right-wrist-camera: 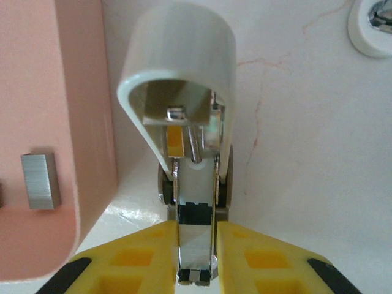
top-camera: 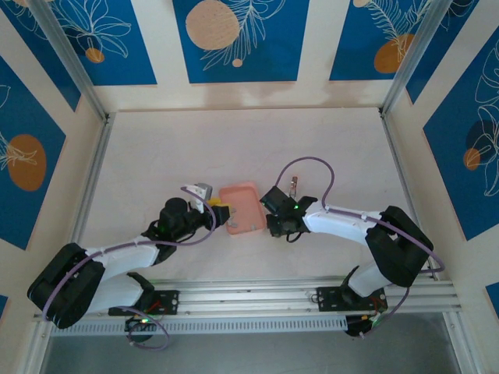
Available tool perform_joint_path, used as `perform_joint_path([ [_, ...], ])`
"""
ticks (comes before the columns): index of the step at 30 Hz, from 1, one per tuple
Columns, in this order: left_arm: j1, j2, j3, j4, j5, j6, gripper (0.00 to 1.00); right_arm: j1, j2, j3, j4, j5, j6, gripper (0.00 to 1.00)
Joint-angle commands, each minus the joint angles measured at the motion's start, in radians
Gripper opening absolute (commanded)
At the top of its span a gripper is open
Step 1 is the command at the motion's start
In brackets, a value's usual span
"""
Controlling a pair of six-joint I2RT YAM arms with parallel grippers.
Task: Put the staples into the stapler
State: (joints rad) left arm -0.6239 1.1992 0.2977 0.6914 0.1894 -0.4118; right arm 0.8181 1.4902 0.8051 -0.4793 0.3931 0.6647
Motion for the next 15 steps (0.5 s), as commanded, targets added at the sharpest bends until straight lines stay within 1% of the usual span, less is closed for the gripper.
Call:
perform_joint_path([
  [1, 0.004, -0.006, -0.005, 0.009, -0.008, 0.007, 0.53, 0.007, 0.006, 0.038, -0.046, 0.008, 0.005, 0.25],
  [7, 0.004, -0.011, -0.004, 0.005, -0.007, 0.007, 0.53, 0.003, -0.04, 0.054, -0.058, 0.008, -0.007, 0.29],
  [11, 0.003, -0.009, 0.001, 0.003, -0.002, 0.007, 0.53, -0.017, -0.084, 0.048, -0.061, -0.008, -0.007, 0.3],
  [13, 0.004, -0.006, 0.009, 0.002, 0.005, 0.008, 0.53, -0.039, -0.108, 0.03, -0.055, -0.034, 0.001, 0.31],
  [15, 0.004, -0.003, 0.021, -0.014, 0.017, 0.008, 0.53, -0.075, -0.13, 0.003, -0.03, -0.095, 0.009, 0.31],
])
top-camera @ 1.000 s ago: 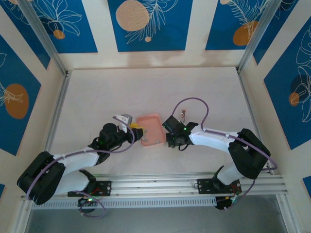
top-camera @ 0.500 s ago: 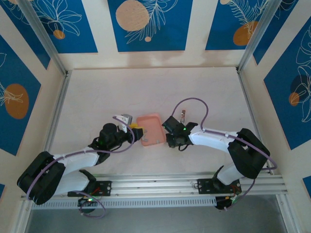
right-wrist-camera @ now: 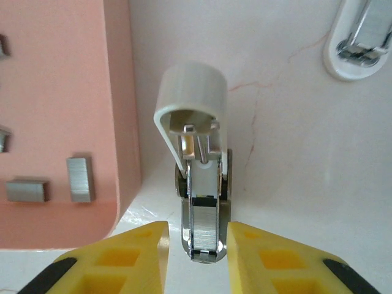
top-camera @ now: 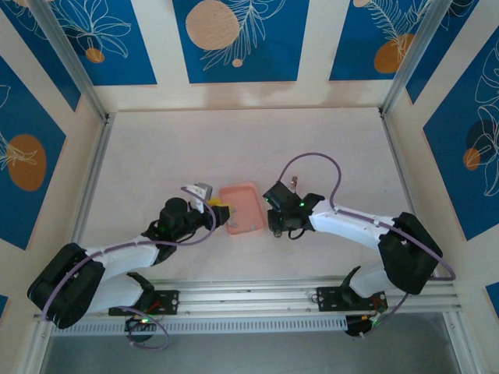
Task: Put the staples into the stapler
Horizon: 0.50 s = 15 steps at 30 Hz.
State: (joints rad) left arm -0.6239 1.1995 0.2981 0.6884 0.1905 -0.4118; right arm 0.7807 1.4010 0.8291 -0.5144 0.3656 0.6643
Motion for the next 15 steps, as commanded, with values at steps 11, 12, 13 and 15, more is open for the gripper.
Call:
perform_joint_path([
  [11, -0.035, 0.059, 0.2, -0.2, 0.098, 0.07, 0.54, -0.223, -0.228, -0.231, 0.206, -0.323, 0.089, 0.36],
  [12, -0.042, 0.072, 0.223, -0.214, 0.102, 0.078, 0.54, -0.236, -0.249, -0.244, 0.213, -0.324, 0.093, 0.36],
  [13, -0.053, 0.086, 0.249, -0.24, 0.105, 0.09, 0.54, -0.243, -0.275, -0.261, 0.212, -0.316, 0.095, 0.37],
  [15, -0.074, 0.121, 0.299, -0.285, 0.107, 0.108, 0.57, -0.255, -0.324, -0.283, 0.196, -0.3, 0.092, 0.37],
])
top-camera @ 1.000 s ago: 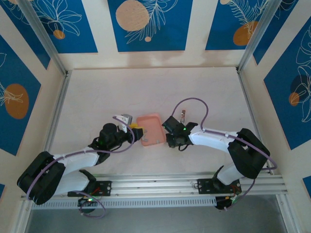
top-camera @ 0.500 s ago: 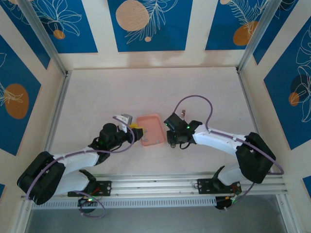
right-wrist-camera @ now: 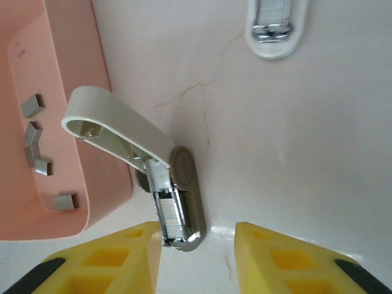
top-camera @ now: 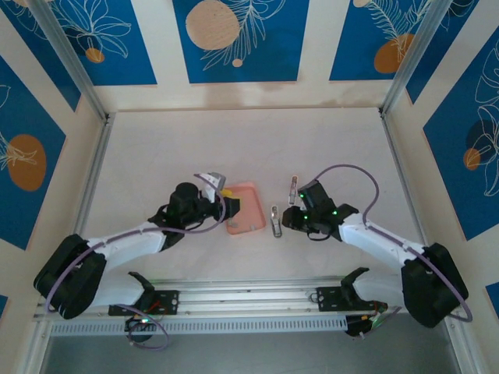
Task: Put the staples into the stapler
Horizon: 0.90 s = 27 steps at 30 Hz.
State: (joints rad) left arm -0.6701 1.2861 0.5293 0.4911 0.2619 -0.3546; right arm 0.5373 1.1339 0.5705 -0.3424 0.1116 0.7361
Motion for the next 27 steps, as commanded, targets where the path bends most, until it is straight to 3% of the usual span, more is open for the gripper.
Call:
perform_joint_path([
  [1, -0.041, 0.056, 0.097, -0.108, 0.04, 0.063, 0.59, -0.017, -0.081, -0.036, 0.013, -0.044, 0.019, 0.38],
  [14, -0.151, 0.421, 0.491, -0.331, 0.192, 0.182, 0.65, -0.022, -0.319, -0.116, -0.139, 0.053, 0.031, 0.42],
  [27, -0.154, 0.66, 0.791, -0.607, 0.248, 0.219, 0.66, -0.032, -0.34, -0.144, -0.153, 0.045, 0.016, 0.43],
])
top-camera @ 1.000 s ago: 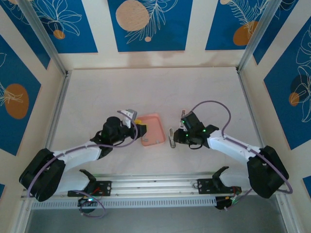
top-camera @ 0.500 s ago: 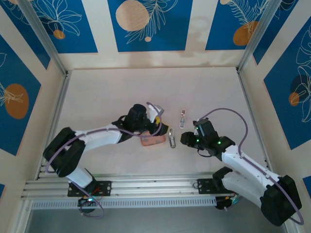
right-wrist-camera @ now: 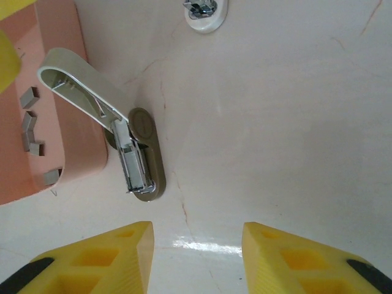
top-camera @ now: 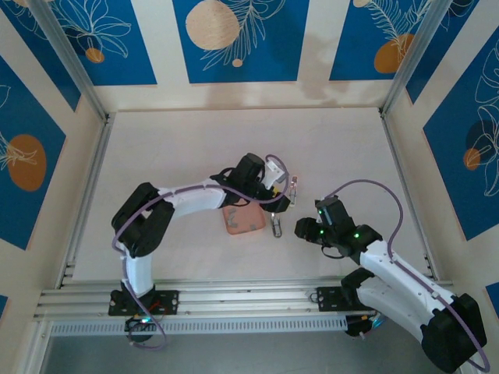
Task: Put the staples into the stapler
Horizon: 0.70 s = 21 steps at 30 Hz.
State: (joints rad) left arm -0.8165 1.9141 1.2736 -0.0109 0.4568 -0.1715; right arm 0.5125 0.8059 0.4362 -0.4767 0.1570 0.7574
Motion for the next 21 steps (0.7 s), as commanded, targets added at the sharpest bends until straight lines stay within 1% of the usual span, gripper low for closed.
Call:
perform_joint_path([
  [1, -0.007, 0.044, 0.062, -0.124, 0.067, 0.043, 0.66, -0.008, -0.012, -0.011, -0.02, -0.002, -0.006, 0.43],
  [6, -0.012, 0.081, 0.114, -0.196, 0.161, 0.056, 0.66, -0.009, -0.014, -0.018, -0.014, -0.007, -0.003, 0.43],
  [9, -0.015, 0.084, 0.118, -0.213, 0.195, 0.056, 0.66, -0.011, -0.02, -0.02, -0.019, -0.01, 0.006, 0.43],
  [14, -0.021, 0.068, 0.092, -0.19, 0.253, 0.059, 0.65, -0.011, -0.048, -0.028, -0.025, -0.012, 0.023, 0.43],
  [21, -0.045, 0.051, 0.059, -0.183, 0.3, 0.072, 0.65, -0.018, -0.07, -0.034, -0.019, -0.021, 0.036, 0.43],
])
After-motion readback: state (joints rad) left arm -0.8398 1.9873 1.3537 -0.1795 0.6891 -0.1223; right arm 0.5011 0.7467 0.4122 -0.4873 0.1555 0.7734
